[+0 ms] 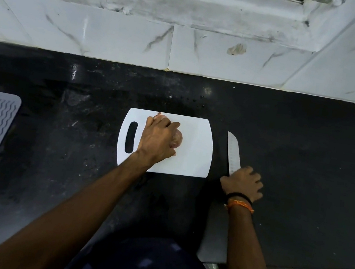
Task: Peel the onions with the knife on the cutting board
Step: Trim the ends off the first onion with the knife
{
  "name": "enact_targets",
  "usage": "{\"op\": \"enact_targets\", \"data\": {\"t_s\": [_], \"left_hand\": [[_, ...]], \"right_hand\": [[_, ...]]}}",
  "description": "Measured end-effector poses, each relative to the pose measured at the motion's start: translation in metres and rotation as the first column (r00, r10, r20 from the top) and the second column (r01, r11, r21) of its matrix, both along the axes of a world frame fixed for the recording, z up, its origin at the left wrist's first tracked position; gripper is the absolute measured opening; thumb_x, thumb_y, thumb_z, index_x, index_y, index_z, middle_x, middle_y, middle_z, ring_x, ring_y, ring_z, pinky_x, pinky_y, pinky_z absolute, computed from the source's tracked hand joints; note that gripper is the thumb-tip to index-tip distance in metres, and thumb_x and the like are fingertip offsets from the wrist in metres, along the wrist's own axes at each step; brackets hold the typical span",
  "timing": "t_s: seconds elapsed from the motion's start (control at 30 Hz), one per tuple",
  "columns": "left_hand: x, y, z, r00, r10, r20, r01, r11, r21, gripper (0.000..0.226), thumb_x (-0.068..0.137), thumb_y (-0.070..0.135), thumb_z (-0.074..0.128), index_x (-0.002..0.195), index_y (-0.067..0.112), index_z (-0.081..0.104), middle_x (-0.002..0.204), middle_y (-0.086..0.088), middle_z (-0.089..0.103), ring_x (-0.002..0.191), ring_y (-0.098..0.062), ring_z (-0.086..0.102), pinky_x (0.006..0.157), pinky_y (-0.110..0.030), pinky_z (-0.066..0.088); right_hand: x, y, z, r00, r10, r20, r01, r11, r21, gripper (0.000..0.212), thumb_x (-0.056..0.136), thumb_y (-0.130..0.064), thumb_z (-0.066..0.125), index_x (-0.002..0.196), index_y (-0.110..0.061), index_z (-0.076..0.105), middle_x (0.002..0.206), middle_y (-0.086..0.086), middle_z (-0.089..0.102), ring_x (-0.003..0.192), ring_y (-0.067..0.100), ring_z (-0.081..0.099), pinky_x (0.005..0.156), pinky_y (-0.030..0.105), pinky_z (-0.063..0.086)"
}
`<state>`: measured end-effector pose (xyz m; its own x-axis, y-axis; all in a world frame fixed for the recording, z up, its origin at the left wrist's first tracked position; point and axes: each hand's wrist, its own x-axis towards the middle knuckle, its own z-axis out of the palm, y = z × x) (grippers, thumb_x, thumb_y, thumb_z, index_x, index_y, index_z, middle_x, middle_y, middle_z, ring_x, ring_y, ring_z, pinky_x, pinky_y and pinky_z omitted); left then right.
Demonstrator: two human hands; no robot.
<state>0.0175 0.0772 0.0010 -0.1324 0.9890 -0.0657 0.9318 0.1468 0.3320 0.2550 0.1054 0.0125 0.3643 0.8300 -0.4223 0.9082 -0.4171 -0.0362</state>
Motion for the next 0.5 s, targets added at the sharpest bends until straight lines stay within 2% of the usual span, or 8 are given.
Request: {"op": "enact_targets", "data": {"t_s": [0.1, 0.17, 0.27, 0.4, 0.5], "left_hand": [[-0.002, -0.001, -0.001, 0.999, -0.028, 0.017, 0.028, 1.0, 0.015, 0.082, 0.066, 0.018, 0.086, 0.141, 0.017, 0.051, 0.132, -0.009, 0.059, 0.126, -0.029, 0.048, 0.107, -0.04, 0.031], [-0.005, -0.001, -0.001, 0.998, -0.048, 0.028, 0.047, 0.999, 0.02, 0.075, 0.067, 0.015, 0.084, 0.136, 0.017, 0.056, 0.128, -0.009, 0.06, 0.123, -0.029, 0.048, 0.105, -0.04, 0.031], [-0.008, -0.002, -0.002, 0.998, -0.063, 0.028, 0.062, 0.998, 0.033, 0.07, 0.061, 0.022, 0.084, 0.128, 0.016, 0.062, 0.119, -0.007, 0.062, 0.117, -0.029, 0.05, 0.101, -0.04, 0.031], [-0.003, -0.001, 0.0, 0.998, -0.045, 0.036, 0.043, 0.997, 0.061, 0.073, 0.055, 0.031, 0.087, 0.123, 0.015, 0.065, 0.115, -0.008, 0.061, 0.113, -0.029, 0.051, 0.102, -0.039, 0.033], [0.002, 0.001, 0.002, 0.999, -0.016, 0.034, 0.014, 0.999, 0.048, 0.075, 0.057, 0.036, 0.087, 0.124, 0.015, 0.062, 0.118, -0.007, 0.06, 0.113, -0.028, 0.05, 0.102, -0.037, 0.033]], "right_hand": [[0.012, 0.005, -0.007, 0.996, -0.076, -0.036, 0.072, 0.993, -0.093, 0.078, 0.083, -0.027, 0.075, 0.143, -0.003, 0.031, 0.145, 0.025, 0.036, 0.134, 0.044, 0.039, 0.106, 0.058, 0.038], [0.019, 0.008, -0.011, 0.993, -0.103, -0.052, 0.098, 0.991, -0.088, 0.074, 0.084, -0.025, 0.077, 0.14, 0.0, 0.036, 0.141, 0.026, 0.042, 0.13, 0.044, 0.045, 0.102, 0.056, 0.043], [0.022, 0.008, -0.009, 0.994, -0.072, -0.085, 0.067, 0.996, -0.067, 0.059, 0.085, -0.026, 0.076, 0.131, 0.0, 0.05, 0.132, 0.024, 0.054, 0.121, 0.042, 0.055, 0.095, 0.052, 0.049], [0.01, 0.005, -0.002, 0.99, -0.037, -0.136, 0.032, 0.999, -0.035, 0.052, 0.087, -0.026, 0.074, 0.128, -0.001, 0.053, 0.129, 0.023, 0.054, 0.119, 0.043, 0.056, 0.093, 0.05, 0.051], [-0.006, 0.004, 0.004, 0.971, 0.057, -0.231, -0.032, 0.994, 0.108, 0.04, 0.087, -0.02, 0.068, 0.12, 0.001, 0.055, 0.124, 0.022, 0.052, 0.11, 0.042, 0.057, 0.088, 0.046, 0.05]]}}
